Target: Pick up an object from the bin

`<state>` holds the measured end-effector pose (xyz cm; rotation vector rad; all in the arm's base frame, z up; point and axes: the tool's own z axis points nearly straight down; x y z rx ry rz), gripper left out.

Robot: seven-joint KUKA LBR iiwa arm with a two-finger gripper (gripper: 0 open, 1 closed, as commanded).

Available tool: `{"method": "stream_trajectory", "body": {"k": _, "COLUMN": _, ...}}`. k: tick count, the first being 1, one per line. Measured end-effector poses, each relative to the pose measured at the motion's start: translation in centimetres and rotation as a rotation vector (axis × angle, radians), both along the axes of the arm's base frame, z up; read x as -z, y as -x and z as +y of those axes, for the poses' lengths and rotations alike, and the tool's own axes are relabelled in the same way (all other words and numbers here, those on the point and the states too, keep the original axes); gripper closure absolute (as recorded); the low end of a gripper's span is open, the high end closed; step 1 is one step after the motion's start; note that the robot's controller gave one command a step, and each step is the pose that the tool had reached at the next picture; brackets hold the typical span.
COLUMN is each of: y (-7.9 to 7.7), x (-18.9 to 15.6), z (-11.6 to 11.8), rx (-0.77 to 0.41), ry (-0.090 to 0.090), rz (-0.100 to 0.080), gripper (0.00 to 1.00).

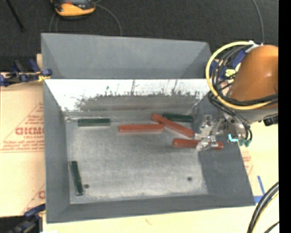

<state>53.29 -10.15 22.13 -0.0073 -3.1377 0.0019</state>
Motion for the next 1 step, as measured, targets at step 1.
{"method": "stream_trajectory", "body": {"k": 1, "y": -0.17, "x": -0.38, "z": 0.04, "rx": -0.005, "ry": 0.001, "rz": -0.008, "gripper": 1.0}}
